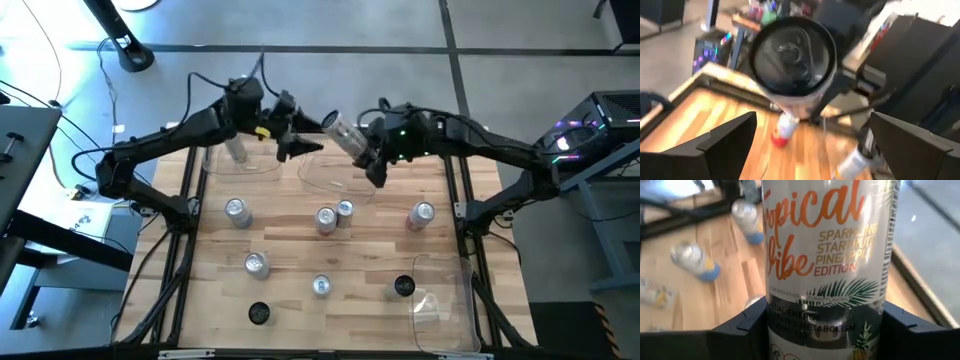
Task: Sort soda cans
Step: Put the top white-yellow soda can into the top left transparent bin
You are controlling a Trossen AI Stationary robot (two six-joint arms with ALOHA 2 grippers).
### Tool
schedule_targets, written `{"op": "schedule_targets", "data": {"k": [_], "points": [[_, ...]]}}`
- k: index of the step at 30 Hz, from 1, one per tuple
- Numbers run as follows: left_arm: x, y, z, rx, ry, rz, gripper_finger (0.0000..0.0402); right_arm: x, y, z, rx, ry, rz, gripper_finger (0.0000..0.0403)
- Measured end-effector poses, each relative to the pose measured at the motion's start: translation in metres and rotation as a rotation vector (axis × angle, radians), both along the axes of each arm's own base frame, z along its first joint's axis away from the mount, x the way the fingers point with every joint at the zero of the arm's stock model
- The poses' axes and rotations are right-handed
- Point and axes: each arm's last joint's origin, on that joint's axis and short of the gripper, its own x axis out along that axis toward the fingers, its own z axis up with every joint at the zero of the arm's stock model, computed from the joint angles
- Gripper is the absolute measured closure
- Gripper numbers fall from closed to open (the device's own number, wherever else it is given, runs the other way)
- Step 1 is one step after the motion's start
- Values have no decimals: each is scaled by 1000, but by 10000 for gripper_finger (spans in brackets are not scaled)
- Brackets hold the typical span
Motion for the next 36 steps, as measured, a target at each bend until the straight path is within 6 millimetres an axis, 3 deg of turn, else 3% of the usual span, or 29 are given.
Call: {"op": "schedule_targets", "data": {"k": [13,23,27,36], "points": [[7,-18,-13,38,105,-20,19,37,24,-33,55,112,119,174],[6,-23,-20,4,170,-80,24,40,26,-35,41,112,132,174],[11,-25,-22,0,167,-88,50,42,26,-36,44,115,140,174],[19,-29,-31,-17,207,-105,166,43,26,-35,49,94,147,174]]}}
